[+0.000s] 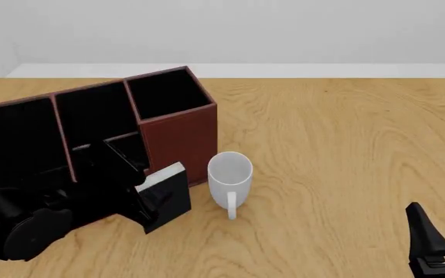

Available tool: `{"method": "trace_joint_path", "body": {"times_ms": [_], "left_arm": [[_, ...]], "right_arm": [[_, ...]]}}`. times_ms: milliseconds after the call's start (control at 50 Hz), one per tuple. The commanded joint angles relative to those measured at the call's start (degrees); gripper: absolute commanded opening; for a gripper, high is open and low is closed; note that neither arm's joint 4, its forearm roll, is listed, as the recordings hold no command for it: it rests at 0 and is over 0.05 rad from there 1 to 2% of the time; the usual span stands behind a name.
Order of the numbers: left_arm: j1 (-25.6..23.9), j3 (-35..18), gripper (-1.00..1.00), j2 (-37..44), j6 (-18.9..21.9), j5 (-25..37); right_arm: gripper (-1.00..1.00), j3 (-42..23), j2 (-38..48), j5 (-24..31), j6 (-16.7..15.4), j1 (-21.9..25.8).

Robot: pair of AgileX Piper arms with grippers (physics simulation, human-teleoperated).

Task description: Pick up the book and place it in the front compartment of the caddy.

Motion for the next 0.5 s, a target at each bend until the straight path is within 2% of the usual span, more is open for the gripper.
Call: {"method": "trace_joint_path", "body": {"times_ms": [20, 500], "left_arm": [[0.74, 0.2, 1.0, 2.0, 0.32, -1.39], [1.85, 0.72, 1.0, 3.09, 0.64, -2.48]], "right_arm": [[1.0, -0.1, -0.03, 0.14, 0.01, 0.0], [1.0, 0.07, 0.03, -0.11, -0.01, 0.01]]}}
